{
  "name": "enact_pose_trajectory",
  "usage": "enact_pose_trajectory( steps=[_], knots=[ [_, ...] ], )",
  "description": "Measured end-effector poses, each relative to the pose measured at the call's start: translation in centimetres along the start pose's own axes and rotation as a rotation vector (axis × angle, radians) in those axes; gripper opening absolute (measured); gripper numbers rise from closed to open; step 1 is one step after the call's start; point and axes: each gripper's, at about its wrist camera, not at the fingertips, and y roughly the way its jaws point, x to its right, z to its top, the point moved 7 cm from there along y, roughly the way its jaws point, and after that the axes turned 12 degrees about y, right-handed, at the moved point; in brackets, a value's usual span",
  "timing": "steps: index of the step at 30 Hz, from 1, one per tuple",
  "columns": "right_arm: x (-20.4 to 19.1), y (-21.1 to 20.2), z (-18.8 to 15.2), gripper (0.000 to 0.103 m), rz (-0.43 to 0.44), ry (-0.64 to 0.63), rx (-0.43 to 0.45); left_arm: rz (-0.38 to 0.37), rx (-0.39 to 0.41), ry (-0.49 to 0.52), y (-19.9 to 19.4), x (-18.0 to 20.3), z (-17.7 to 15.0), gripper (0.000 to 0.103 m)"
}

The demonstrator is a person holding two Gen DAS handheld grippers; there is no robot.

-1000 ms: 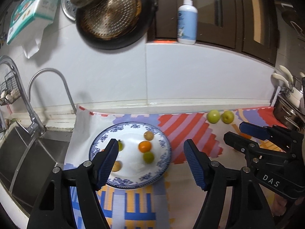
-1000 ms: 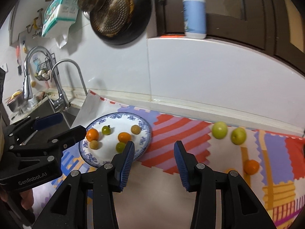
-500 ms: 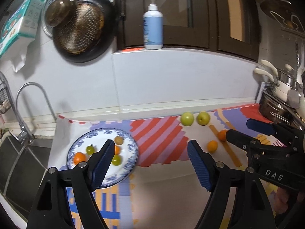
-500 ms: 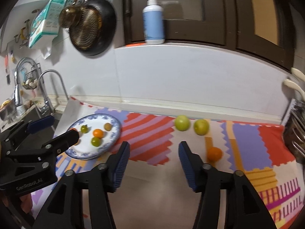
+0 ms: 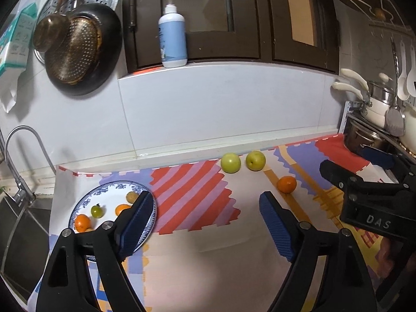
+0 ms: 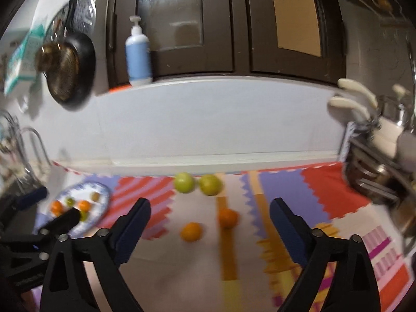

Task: Organize fruits
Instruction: 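Withdraw both tools from the plate toward the remaining oranges on the mat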

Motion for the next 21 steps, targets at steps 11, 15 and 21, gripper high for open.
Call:
enact_pose_trajectory(
  steps=[11,15,21],
  knots=[
    [2.6,2.8,-0.8,0.102,-0.004,-0.027,-0.067,-0.075,-0.032,0.068,3.8,3.5,-0.2,0.087],
    [3.4,4.6,-1.0,0.102,0.009,-0.037,-0.106,-0.116,-0.036,0.095,5.3,4.9,-0.1,0.086],
    [4.3,7.1,-1.8,0.102,0.002,-0.081,-0.153,-0.181,-0.079,0.12,8.2,6.8,-0.3,0.086]
  ],
)
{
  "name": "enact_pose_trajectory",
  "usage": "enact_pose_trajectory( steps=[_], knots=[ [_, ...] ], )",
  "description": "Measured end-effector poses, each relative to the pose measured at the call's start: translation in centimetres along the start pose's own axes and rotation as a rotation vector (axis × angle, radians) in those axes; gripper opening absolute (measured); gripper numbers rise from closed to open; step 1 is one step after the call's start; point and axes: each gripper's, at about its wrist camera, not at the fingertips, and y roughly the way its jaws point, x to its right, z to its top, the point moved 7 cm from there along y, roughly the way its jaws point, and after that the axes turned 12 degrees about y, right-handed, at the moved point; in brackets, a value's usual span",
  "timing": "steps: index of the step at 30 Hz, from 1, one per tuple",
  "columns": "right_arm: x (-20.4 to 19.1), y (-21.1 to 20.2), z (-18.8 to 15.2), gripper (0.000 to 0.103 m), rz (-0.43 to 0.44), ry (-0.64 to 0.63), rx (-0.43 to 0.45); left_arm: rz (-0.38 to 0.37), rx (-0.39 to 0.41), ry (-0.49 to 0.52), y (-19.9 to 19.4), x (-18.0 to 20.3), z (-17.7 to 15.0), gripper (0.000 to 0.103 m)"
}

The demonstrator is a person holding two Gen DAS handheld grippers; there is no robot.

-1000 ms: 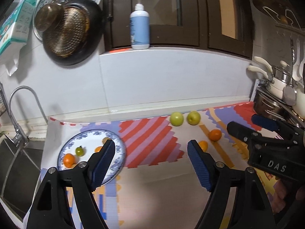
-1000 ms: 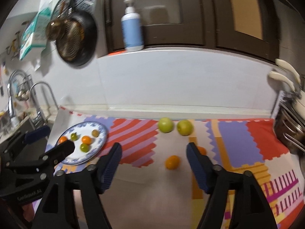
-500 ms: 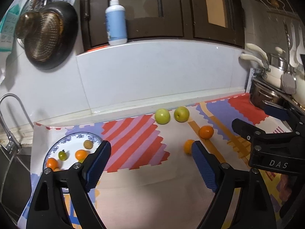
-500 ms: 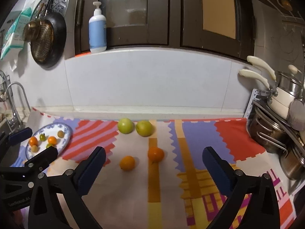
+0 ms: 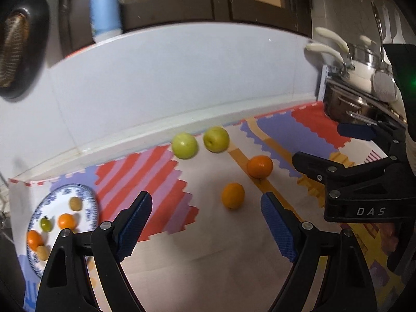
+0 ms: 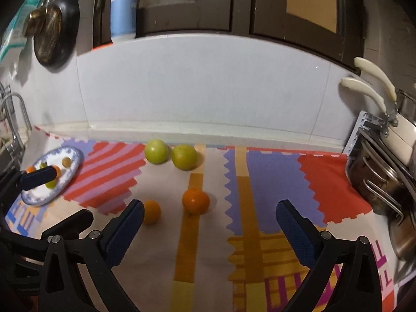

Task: Organize fruits
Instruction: 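Withdraw both tools from the plate toward the remaining oranges on the mat, then close the left tool on an orange while the right tool grasps another orange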

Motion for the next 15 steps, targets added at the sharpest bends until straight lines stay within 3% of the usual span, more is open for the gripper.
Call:
enact_pose_trajectory(
  steps=[6,15],
  knots=[
    [0.8,2.9,-0.8,0.101,0.001,-0.037,-0.058,-0.057,-0.045,0.021,3.1,1.0,-0.3,0.08],
    [0.7,6.9,-2.3,0.08,0.038,-0.105,-0.16,-0.145,-0.109,0.017,6.9,1.7,-0.7,0.066]
  ],
)
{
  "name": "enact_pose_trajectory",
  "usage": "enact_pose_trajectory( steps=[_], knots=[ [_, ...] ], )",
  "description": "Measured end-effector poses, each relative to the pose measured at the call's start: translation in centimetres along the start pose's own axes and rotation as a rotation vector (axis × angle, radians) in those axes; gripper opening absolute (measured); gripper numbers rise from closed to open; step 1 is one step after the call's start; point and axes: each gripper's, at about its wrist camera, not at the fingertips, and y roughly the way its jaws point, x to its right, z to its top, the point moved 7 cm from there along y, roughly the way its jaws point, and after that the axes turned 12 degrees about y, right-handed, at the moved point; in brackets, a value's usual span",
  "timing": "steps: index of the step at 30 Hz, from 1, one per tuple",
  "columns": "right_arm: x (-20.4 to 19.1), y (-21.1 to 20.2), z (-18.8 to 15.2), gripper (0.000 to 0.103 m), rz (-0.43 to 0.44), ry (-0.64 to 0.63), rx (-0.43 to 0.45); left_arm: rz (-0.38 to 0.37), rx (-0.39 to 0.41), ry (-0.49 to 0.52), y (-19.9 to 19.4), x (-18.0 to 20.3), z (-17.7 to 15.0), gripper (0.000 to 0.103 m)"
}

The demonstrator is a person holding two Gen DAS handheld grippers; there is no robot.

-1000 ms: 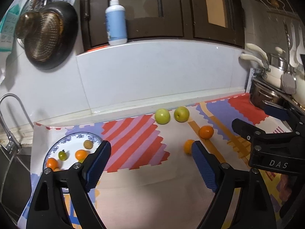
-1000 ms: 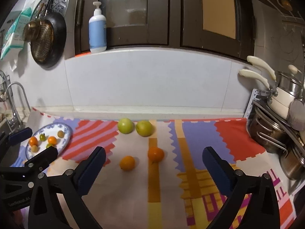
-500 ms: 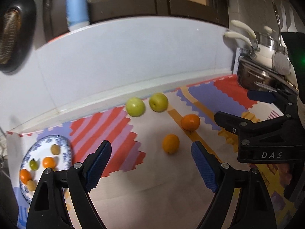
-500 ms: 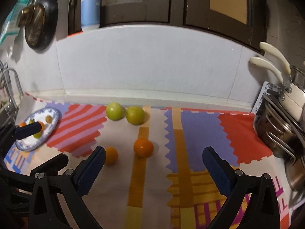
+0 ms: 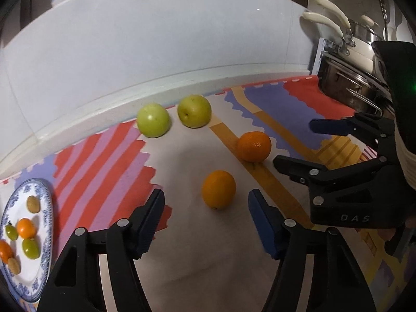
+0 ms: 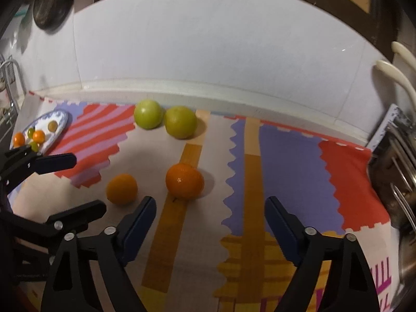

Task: Organize fruits
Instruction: 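Close the left tool on an orange while the right tool grasps another orange, then carry both held oranges over the plate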

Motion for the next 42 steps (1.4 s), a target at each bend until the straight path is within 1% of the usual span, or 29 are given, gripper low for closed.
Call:
enact_pose_trajectory(
  steps=[3,7,9,10,12,13,18,25,27,30,33,35,37,42],
  knots=[
    [-0.1,0.8,-0.1,0.078,0.016,-0.009,-0.015,-0.018,-0.004,0.006,0.8,0.1,0.2,0.061],
    [-0.2,1.5,0.0,0.075,0.024,-0.017,-0.021,-0.032,-0.023,0.009,2.0,-0.1,0.3,0.052],
    [-0.2,1.9,0.0,0.072,0.027,-0.018,-0.026,-0.043,-0.03,0.002,2.3,-0.2,0.2,0.05],
    [-0.2,2.0,0.0,0.07,0.029,-0.02,-0.03,-0.053,-0.029,-0.002,2.4,-0.2,0.3,0.048],
    [-0.3,2.4,0.1,0.07,0.036,-0.02,-0.037,-0.067,-0.024,-0.001,2.4,-0.1,0.4,0.041],
    [-0.3,2.5,0.1,0.069,0.039,-0.018,-0.039,-0.077,-0.024,0.003,2.5,0.0,0.4,0.033],
    [-0.7,3.0,0.3,0.066,0.057,-0.012,-0.05,-0.087,-0.024,0.003,2.6,-0.1,0.4,0.032],
    [-1.5,3.8,0.6,0.066,0.069,-0.01,-0.051,-0.032,-0.014,-0.034,2.0,-2.1,0.7,0.032],
    [-1.8,4.1,0.6,0.062,0.081,-0.002,-0.06,-0.028,-0.019,-0.04,2.0,-2.3,0.7,0.032],
    [-2.0,4.6,0.5,0.061,0.091,0.011,-0.073,-0.022,-0.02,-0.04,2.1,-2.4,0.7,0.032],
    [-2.0,5.0,0.5,0.052,0.097,0.022,-0.083,-0.019,-0.02,-0.043,2.1,-2.4,0.7,0.032],
    [-2.1,5.0,0.4,0.048,0.108,0.028,-0.088,-0.017,-0.02,-0.044,2.0,-2.4,0.7,0.032],
    [-2.2,4.9,0.4,0.042,0.117,0.029,-0.085,-0.019,-0.019,-0.046,2.0,-2.4,0.8,0.032],
    [-2.5,4.6,0.5,0.042,0.118,0.03,-0.079,-0.016,-0.013,-0.055,1.6,-2.6,0.8,0.032]
  ],
)
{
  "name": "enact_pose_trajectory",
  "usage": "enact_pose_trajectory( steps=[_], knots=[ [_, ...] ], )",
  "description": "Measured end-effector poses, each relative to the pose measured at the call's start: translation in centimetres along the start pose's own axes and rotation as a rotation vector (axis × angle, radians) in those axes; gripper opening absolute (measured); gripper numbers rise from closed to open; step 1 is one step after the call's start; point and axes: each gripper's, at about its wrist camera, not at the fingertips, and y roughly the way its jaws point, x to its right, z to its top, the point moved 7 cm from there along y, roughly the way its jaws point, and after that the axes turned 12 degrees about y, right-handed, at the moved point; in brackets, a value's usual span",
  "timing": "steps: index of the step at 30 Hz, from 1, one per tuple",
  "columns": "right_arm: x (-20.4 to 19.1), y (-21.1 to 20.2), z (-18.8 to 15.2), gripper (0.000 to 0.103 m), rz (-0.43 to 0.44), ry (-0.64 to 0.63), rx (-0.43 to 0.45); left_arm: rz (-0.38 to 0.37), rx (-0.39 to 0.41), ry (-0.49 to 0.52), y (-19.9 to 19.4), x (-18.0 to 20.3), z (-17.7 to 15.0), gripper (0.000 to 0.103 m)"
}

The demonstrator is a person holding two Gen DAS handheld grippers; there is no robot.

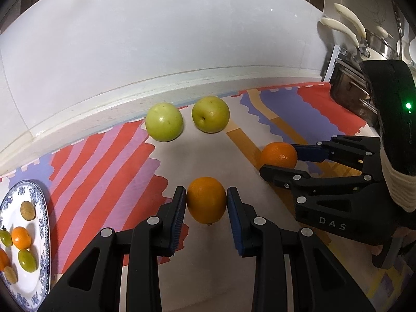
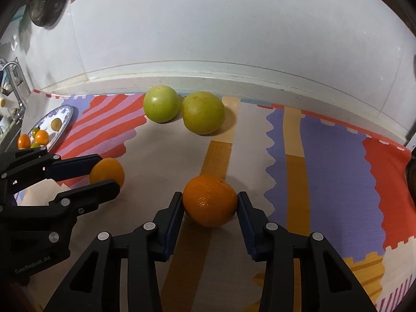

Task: Organize fruits
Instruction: 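Carry both held oranges over the plate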

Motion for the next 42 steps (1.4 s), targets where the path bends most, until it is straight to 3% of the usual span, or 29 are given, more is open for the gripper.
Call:
enact_pose_trajectory(
  steps=[16,28,42],
  knots=[
    [-3.6,-5.7,0.6,0.042,0.063,0.011,0.075,0.027,0.09,-0.067,-6.4,-1.6,-0.5,0.032],
    [-10.2,-10.4,0.6,0.042,0.148,-0.044,0.133,0.131,0.17,-0.154,-13.9,-4.5,-3.0,0.032],
    [-18.1,-11.5,0.1,0.042,0.236,-0.092,0.137,0.248,0.185,-0.215,-19.8,-9.3,-7.4,0.032]
  ],
)
